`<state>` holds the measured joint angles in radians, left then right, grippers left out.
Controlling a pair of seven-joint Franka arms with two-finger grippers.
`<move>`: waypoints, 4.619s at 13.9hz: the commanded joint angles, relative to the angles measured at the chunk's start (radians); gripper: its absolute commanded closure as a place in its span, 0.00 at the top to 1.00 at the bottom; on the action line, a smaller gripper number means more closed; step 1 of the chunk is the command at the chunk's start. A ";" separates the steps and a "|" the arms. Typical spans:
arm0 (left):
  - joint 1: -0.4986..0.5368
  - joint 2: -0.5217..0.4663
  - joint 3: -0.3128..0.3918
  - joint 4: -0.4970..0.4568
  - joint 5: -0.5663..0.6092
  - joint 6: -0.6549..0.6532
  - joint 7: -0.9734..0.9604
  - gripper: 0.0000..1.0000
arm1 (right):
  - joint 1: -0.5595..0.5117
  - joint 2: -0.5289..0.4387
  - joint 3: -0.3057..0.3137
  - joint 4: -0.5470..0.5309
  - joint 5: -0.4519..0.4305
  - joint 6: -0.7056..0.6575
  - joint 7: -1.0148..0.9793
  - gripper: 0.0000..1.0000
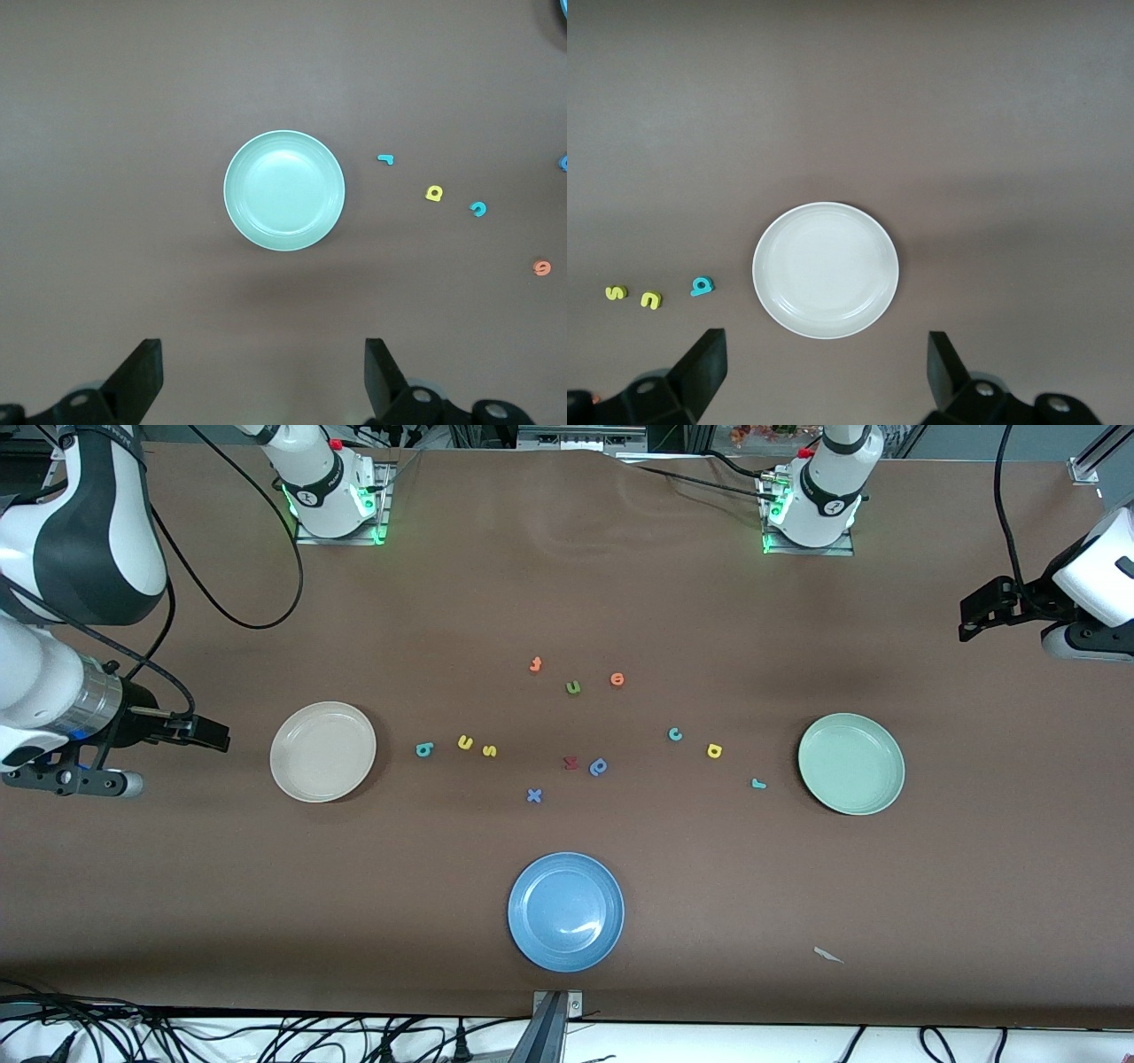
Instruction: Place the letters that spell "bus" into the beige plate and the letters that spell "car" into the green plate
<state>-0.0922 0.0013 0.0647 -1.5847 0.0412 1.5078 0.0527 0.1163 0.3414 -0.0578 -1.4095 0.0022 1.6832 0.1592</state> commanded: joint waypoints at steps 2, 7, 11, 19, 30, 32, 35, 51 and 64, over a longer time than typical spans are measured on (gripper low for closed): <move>-0.006 0.017 0.007 0.038 -0.020 -0.026 0.013 1.00 | -0.003 -0.015 0.004 -0.002 0.009 -0.007 0.014 1.00; -0.004 0.017 0.007 0.038 -0.020 -0.026 0.013 1.00 | -0.007 -0.015 0.001 -0.002 0.012 -0.007 0.010 1.00; -0.004 0.019 0.007 0.038 -0.020 -0.026 0.013 1.00 | -0.010 -0.016 -0.001 -0.005 0.015 -0.014 0.020 1.00; -0.004 0.017 0.007 0.038 -0.020 -0.026 0.013 1.00 | -0.010 -0.016 -0.001 -0.006 0.015 -0.014 0.013 1.00; -0.003 0.019 0.007 0.038 -0.020 -0.026 0.013 1.00 | -0.010 -0.016 -0.001 -0.006 0.015 -0.014 0.011 1.00; -0.003 0.017 0.007 0.038 -0.020 -0.026 0.013 1.00 | -0.010 -0.016 0.001 -0.008 0.015 -0.014 0.011 1.00; -0.003 0.019 0.007 0.038 -0.020 -0.026 0.013 1.00 | -0.010 -0.016 -0.001 -0.008 0.015 -0.014 0.011 1.00; 0.005 0.031 0.007 0.034 -0.044 -0.052 0.019 1.00 | -0.010 -0.016 -0.001 -0.008 0.016 -0.014 0.013 1.00; -0.003 0.028 0.007 0.097 -0.055 -0.164 0.015 1.00 | -0.010 -0.016 -0.001 -0.008 0.016 -0.014 0.011 1.00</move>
<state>-0.0940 0.0194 0.0645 -1.5112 0.0177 1.3673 0.0528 0.1100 0.3414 -0.0607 -1.4096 0.0023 1.6793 0.1637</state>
